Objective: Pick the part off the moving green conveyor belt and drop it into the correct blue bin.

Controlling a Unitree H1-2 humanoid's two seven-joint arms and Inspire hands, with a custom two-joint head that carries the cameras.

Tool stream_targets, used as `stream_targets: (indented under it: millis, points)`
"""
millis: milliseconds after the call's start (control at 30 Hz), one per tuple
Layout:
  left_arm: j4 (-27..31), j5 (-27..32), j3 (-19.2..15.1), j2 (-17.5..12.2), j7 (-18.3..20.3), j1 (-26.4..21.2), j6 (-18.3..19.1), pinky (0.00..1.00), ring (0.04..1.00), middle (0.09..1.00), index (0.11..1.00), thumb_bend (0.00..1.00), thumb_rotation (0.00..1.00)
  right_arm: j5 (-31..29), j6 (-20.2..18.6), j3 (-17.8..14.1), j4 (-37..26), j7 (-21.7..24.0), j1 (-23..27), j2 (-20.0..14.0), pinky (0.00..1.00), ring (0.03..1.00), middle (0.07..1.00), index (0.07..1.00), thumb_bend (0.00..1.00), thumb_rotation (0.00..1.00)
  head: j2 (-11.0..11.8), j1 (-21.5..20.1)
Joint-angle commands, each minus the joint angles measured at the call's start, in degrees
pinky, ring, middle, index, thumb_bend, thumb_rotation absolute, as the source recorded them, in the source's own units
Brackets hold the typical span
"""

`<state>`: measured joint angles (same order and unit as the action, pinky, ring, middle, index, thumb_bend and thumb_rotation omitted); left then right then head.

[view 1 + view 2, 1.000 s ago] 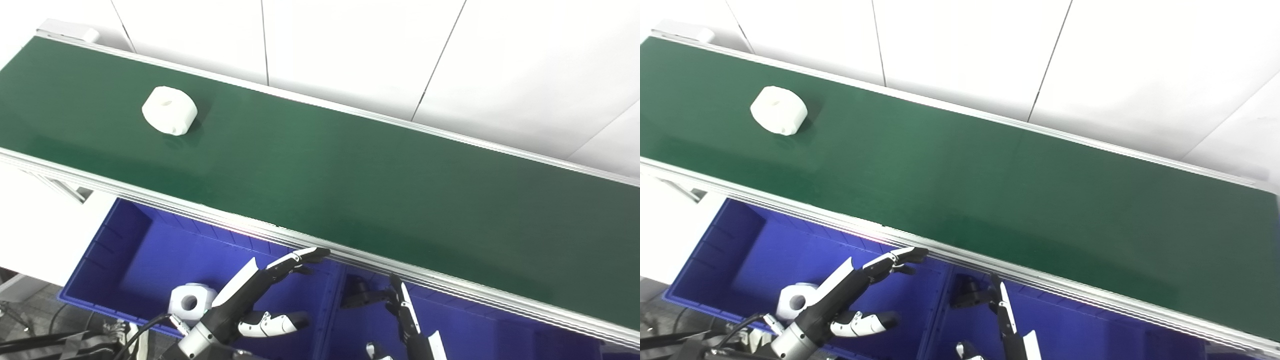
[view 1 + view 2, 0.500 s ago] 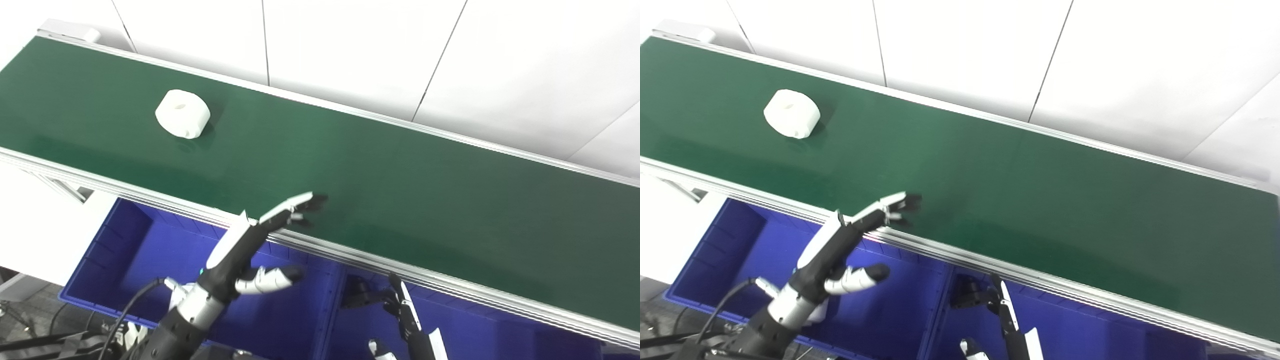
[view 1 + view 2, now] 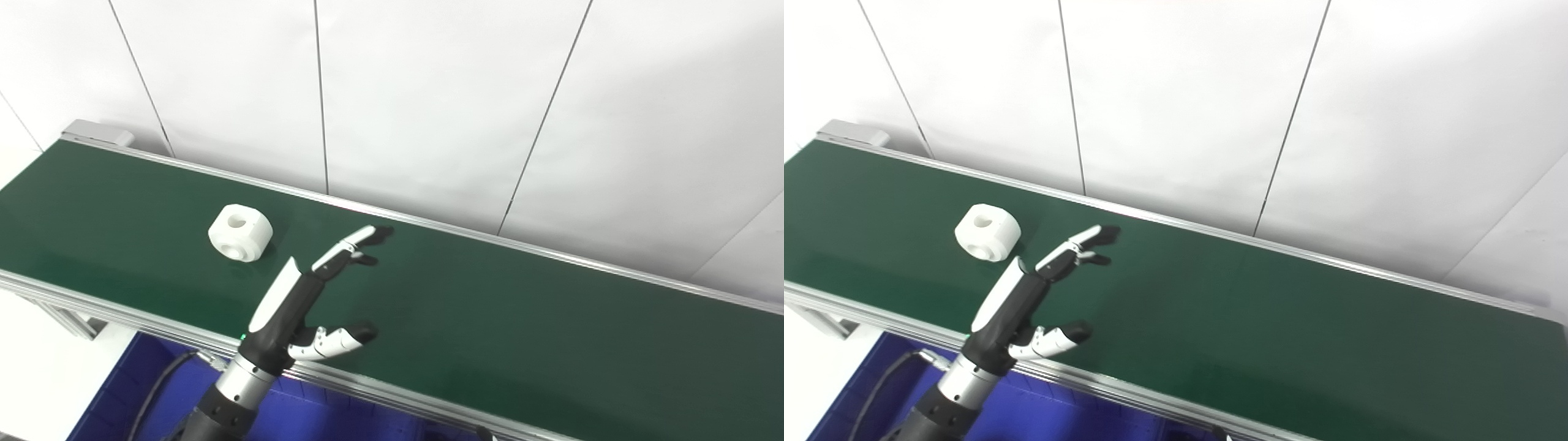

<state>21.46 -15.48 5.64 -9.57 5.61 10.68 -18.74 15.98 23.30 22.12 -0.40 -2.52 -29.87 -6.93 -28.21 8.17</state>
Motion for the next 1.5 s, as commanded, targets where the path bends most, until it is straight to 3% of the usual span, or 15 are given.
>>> stream_targets:
  millis: [0,67,100,133,233,333,400,733,867,1267,1467]
  points:
    - [2.72,-1.64,-1.12,-1.35,0.31,-2.11,1.0,0.79,0.907,0.947,0.919,0.6,0.85,-0.63,3.56,0.41,-0.74,-1.02,0.31,-0.13,0.91,0.938,0.97,0.964,0.65,0.79,0.0,0.37]
    - [3.99,-2.35,-2.06,-2.72,1.58,-3.14,3.34,0.86,0.937,0.967,0.944,0.57,0.83,-0.44,3.57,0.68,-0.65,-1.52,0.49,-0.26,0.9,0.93,0.962,0.96,0.65,0.78,-0.06,0.51]
    - [4.5,-2.68,-2.65,-3.37,2.18,-3.61,4.84,0.9,0.953,0.977,0.954,0.57,0.76,-0.45,3.58,0.92,-0.57,-1.84,0.64,-0.39,0.9,0.926,0.958,0.958,0.65,0.78,-0.1,0.59]
    - [4.73,-3.09,-3.17,-3.92,2.55,-4.03,6.08,0.9,0.953,0.977,0.954,0.57,0.76,-0.5,3.59,1.13,-0.5,-2.08,0.8,-0.52,0.9,0.926,0.958,0.958,0.65,0.78,-0.24,0.65]
    - [2.68,-4.7,-4.99,-6.4,2.88,-5.6,7.86,0.94,0.977,0.99,0.972,0.61,0.64,-0.96,3.6,1.84,-0.33,-2.55,1.26,-0.97,0.9,0.924,0.954,0.958,0.66,0.79,-0.44,0.68]
    - [-1.1,-5.36,-6.24,-8.92,3.27,-8.11,8.81,0.92,0.958,0.986,0.973,0.66,0.45,-1.75,3.61,2.46,-0.17,-2.66,1.68,-1.47,0.9,0.92,0.948,0.956,0.67,0.79,-0.63,1.63]
    - [-3.65,-6.42,-6.51,-10.49,3.59,-10.02,9.41,0.9,0.946,0.981,0.97,0.69,0.39,-2.1,3.6,2.65,-0.28,-2.41,1.84,-1.77,0.9,0.924,0.948,0.959,0.68,0.79,-0.81,1.92]
    - [-9.07,-12.36,-6.16,-14.58,5.71,-15.96,18.05,0.91,0.966,0.972,0.954,0.78,0.29,-4.57,3.6,4.67,-0.62,-3.01,2.95,-3.62,0.9,0.912,0.925,0.955,0.71,0.79,-1.02,3.33]
    - [-12.14,-15.31,-5.3,-15.82,5.89,-18.25,19.78,0.91,0.966,0.969,0.952,0.8,0.24,-5.44,3.6,4.93,-0.61,-3.18,3.33,-4.22,0.91,0.916,0.926,0.958,0.7,0.78,-1.1,3.91]
    - [-23.03,-19.38,-1.98,-17.8,4.69,-23.62,19.04,0.95,0.968,0.975,0.915,0.9,0.08,-5.93,3.61,5.5,-1.9,-5.87,2.95,-4.96,0.87,0.907,0.941,0.948,0.7,0.76,-1.29,4.63]
    - [-28.97,-22.69,1.46,-18.07,3.19,-25.75,18.67,0.95,0.986,0.987,0.881,0.88,0.0,-5.87,3.61,6.17,-2.07,-7.55,2.89,-5.47,0.87,0.899,0.927,0.946,0.72,0.77,-1.43,4.63]
